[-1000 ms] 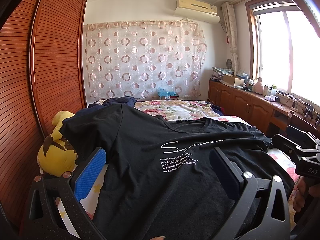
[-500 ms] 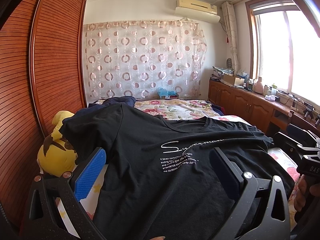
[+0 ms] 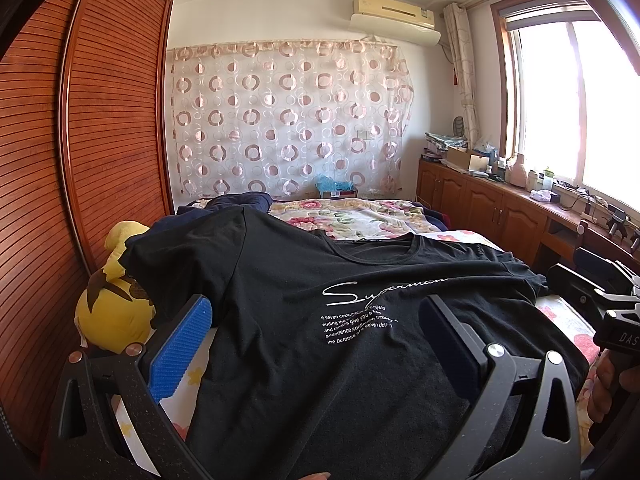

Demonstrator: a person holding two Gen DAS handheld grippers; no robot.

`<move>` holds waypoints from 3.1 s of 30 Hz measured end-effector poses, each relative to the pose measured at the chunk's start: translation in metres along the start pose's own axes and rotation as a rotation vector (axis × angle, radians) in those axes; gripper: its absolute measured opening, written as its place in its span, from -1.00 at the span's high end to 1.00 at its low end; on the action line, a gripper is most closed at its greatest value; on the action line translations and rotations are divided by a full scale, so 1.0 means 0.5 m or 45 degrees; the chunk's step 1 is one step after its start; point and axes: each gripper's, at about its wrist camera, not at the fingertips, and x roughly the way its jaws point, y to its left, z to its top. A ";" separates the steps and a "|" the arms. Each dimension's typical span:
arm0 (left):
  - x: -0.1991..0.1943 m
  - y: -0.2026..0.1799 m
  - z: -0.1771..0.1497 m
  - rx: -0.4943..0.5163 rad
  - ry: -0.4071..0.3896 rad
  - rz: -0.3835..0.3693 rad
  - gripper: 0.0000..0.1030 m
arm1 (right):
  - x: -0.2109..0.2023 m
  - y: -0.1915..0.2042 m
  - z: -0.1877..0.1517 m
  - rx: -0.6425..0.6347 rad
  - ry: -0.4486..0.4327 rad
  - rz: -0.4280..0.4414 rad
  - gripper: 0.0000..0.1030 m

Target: Fold small clothes

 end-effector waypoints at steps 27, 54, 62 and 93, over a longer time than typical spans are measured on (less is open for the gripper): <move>0.080 0.216 -0.029 -0.093 0.164 0.087 -1.00 | 0.075 -0.002 -0.011 -0.069 0.156 0.166 -1.00; 0.289 0.523 0.067 -0.116 0.304 0.162 0.02 | 0.344 -0.047 0.112 -0.201 0.329 0.370 -1.00; 0.342 0.531 0.052 -0.014 0.403 0.107 0.07 | 0.442 -0.041 0.147 -0.195 0.399 0.394 -1.00; 0.360 0.163 0.285 0.190 0.362 -0.326 0.94 | 0.372 -0.114 0.129 -0.029 0.245 0.213 -1.00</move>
